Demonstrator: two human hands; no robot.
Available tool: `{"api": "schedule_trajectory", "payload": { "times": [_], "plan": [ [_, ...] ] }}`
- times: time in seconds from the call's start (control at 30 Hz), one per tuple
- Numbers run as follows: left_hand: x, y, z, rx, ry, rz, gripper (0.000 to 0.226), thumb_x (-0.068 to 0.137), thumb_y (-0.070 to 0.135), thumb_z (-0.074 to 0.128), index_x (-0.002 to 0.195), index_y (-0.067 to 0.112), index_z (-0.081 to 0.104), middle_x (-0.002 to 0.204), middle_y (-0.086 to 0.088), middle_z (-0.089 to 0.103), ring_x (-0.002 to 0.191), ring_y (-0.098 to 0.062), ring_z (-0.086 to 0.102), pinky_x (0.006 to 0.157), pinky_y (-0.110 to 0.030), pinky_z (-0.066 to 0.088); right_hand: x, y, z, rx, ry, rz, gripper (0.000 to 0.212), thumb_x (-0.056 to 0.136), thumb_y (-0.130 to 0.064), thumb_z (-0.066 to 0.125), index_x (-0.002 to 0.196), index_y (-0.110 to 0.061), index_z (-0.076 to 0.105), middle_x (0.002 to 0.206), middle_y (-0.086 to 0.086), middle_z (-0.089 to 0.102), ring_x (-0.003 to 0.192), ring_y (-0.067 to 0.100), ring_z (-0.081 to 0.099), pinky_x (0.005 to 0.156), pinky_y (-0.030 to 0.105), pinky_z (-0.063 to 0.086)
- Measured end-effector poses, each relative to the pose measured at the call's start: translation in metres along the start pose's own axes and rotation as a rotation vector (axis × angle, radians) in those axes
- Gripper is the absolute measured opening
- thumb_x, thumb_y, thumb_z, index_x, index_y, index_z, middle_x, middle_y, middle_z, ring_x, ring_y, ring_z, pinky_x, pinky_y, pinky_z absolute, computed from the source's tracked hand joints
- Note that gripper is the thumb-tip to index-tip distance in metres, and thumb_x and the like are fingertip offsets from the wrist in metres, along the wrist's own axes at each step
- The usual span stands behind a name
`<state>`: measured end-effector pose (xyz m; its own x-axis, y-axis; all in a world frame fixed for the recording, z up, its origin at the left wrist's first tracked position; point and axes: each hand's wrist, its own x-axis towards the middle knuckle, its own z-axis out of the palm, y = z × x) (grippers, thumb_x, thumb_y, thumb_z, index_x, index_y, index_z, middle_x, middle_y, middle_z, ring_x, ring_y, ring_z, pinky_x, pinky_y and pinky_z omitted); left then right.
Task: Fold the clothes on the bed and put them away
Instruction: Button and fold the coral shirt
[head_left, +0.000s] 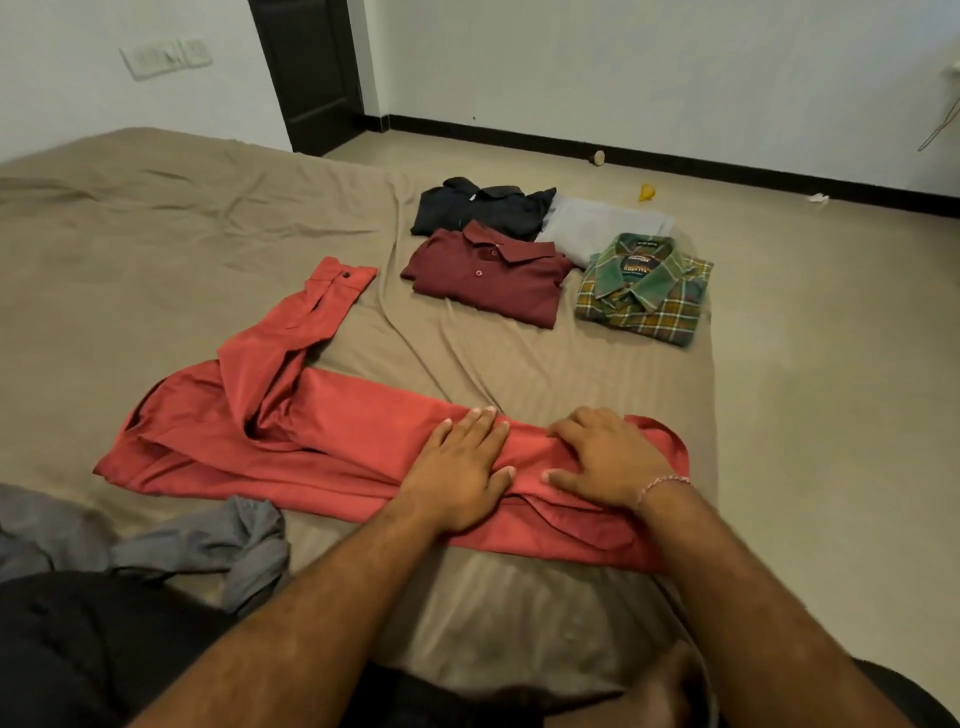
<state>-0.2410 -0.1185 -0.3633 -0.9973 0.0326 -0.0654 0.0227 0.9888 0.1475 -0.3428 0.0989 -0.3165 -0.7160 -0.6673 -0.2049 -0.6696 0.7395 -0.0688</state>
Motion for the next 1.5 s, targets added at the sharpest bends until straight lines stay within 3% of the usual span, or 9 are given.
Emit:
{"api": "schedule_trajectory", "payload": {
  "times": [0.23,0.4,0.53,0.63,0.77,0.87,1.03,1.33,1.5],
  "plan": [
    [-0.005,0.005,0.003,0.007,0.067,-0.031,0.082,0.094,0.065,0.011,0.166,0.025,0.019,0.174,-0.002,0.012,0.161,-0.018,0.008,0.129,-0.048,0.009,0.007,0.044,-0.028,0.031,-0.107,0.194,0.025,0.092,-0.049,0.064,0.106,-0.028,0.064,0.117,0.002,0.068,0.108,0.027,0.064,0.088,0.036,0.049],
    [-0.001,0.021,0.003,-0.025,0.065,-0.096,0.080,0.098,0.068,0.020,0.166,0.026,0.013,0.174,-0.002,0.010,0.161,-0.019,0.005,0.126,-0.061,0.006,0.002,0.067,-0.044,0.432,-0.085,0.241,0.037,0.098,-0.042,0.066,0.073,-0.015,0.067,0.077,0.006,0.070,0.076,0.027,0.066,0.071,0.035,0.051],
    [-0.001,0.028,0.005,0.007,0.062,-0.117,0.083,0.097,0.072,0.019,0.165,0.026,0.014,0.174,-0.005,0.009,0.161,-0.021,0.005,0.124,-0.067,0.007,-0.016,0.092,-0.044,0.461,-0.033,0.466,0.035,0.091,-0.044,0.071,0.080,-0.011,0.072,0.081,0.014,0.075,0.071,0.031,0.070,0.070,0.040,0.059],
    [-0.001,0.035,0.007,0.018,0.095,-0.157,0.082,0.098,0.071,0.021,0.165,0.023,0.018,0.174,-0.007,0.010,0.161,-0.023,0.005,0.122,-0.071,0.002,-0.031,0.093,-0.042,0.249,0.247,0.638,0.020,0.091,-0.038,0.061,0.094,-0.020,0.070,0.100,0.014,0.074,0.088,0.036,0.068,0.079,0.041,0.057],
    [-0.005,0.061,0.013,-0.020,0.195,-0.168,0.081,0.099,0.064,0.025,0.164,0.016,0.025,0.173,-0.010,0.017,0.161,-0.024,0.008,0.124,-0.068,0.003,-0.026,0.031,-0.036,0.156,0.576,0.360,0.036,0.092,-0.037,0.052,0.123,-0.024,0.067,0.123,0.009,0.070,0.111,0.035,0.065,0.091,0.046,0.052],
    [-0.013,0.067,0.022,-0.057,0.261,-0.150,0.077,0.099,0.058,0.025,0.162,0.013,0.033,0.171,-0.008,0.026,0.160,-0.023,0.016,0.126,-0.061,0.012,-0.018,-0.030,-0.005,0.162,0.415,0.044,0.059,0.094,-0.049,0.035,0.146,-0.026,0.051,0.155,0.004,0.050,0.140,0.026,0.047,0.116,0.049,0.037],
    [-0.041,-0.003,0.014,0.024,0.215,-0.183,0.088,0.097,0.069,0.026,0.165,0.014,0.023,0.173,-0.006,0.015,0.161,-0.019,0.007,0.129,-0.051,0.006,-0.007,-0.037,0.041,0.005,0.065,0.052,0.075,0.097,-0.071,0.013,0.164,-0.037,0.013,0.172,-0.010,0.013,0.159,0.014,0.005,0.127,0.053,0.000],
    [-0.079,-0.134,-0.051,-0.018,-0.062,-0.413,0.093,0.095,0.077,0.021,0.166,0.018,0.013,0.175,-0.003,0.002,0.161,-0.021,0.003,0.124,-0.065,0.016,-0.007,-0.041,0.040,-0.036,0.058,0.132,0.082,0.088,-0.076,-0.004,0.163,-0.043,0.003,0.172,-0.015,0.004,0.159,0.009,0.002,0.128,0.049,0.002],
    [-0.073,-0.135,-0.070,-0.159,0.093,-0.502,0.083,0.088,0.076,0.024,0.139,0.015,0.049,0.147,-0.012,0.053,0.135,-0.033,0.052,0.103,-0.054,0.048,-0.014,-0.052,0.046,0.059,0.128,0.232,0.078,0.094,-0.076,0.006,0.162,-0.041,0.017,0.172,-0.013,0.015,0.158,0.010,0.011,0.128,0.054,0.007]
  ]
}}
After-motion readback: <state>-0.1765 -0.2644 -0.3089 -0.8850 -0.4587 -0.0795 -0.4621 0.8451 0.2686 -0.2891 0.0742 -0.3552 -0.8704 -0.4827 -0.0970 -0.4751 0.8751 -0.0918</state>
